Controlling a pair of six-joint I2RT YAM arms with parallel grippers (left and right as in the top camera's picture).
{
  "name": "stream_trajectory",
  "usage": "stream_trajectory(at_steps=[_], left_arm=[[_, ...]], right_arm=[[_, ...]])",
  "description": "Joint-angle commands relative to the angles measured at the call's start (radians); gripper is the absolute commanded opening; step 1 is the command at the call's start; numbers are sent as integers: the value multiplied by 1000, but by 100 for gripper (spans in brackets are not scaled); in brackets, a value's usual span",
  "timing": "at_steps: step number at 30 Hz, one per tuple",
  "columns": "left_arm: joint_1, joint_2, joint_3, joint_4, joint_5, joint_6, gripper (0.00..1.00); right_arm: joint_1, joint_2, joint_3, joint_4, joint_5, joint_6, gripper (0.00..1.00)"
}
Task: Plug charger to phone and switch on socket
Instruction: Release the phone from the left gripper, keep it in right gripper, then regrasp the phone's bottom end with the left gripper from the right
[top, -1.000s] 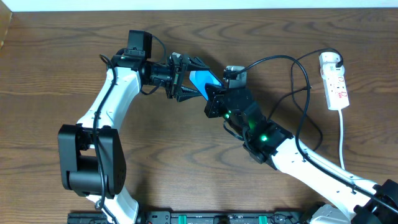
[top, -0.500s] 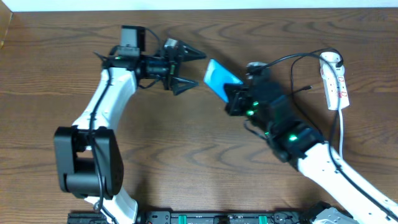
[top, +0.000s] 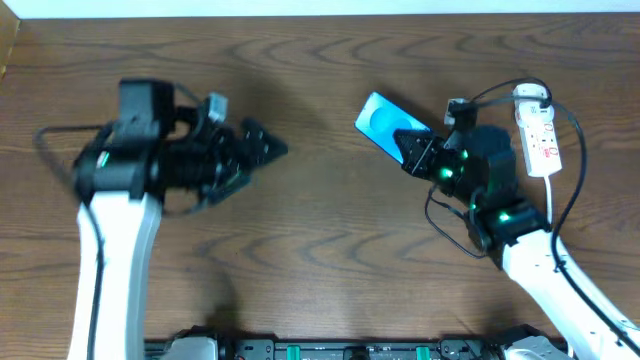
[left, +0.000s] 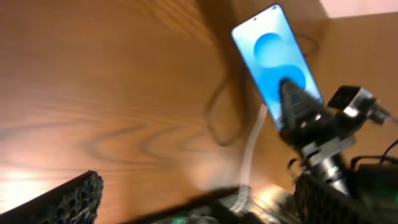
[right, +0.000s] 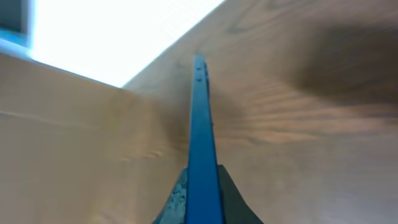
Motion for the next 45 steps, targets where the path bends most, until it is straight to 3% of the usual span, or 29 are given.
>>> stream_trajectory(at_steps=[1, 5, 8, 15, 20, 23, 34, 38, 41, 45], left_arm=[[2, -167, -77, -30, -234, 70, 98], [3, -358, -222, 38, -259, 64, 98], [3, -488, -364, 141, -259, 6, 98], [2, -648, -763, 582, -175, -435, 98], [2, -591, -954, 993, -28, -744, 98], [-14, -534, -990, 1121, -21, -870, 98], [-224, -270, -990, 1534, -68, -1051, 98], [-291, -185, -990, 1626, -114, -1082, 98], [-329, -133, -990, 1671, -141, -1124, 92], [-364, -98, -990, 1716, -180, -1180, 90]], right_arm=[[-5, -18, -124, 184, -61, 167, 1], [-5, -18, -251, 422, -61, 276, 1], [-5, -18, -303, 501, -64, 335, 1], [-5, -18, -321, 506, -117, 372, 1], [-5, -18, -321, 505, -131, 389, 1], [-4, -18, -321, 505, -156, 439, 1], [57, -18, -321, 505, -157, 662, 1], [77, -18, -321, 504, -150, 664, 1], [93, -18, -321, 503, -150, 664, 1], [103, -18, -321, 489, -150, 664, 1]])
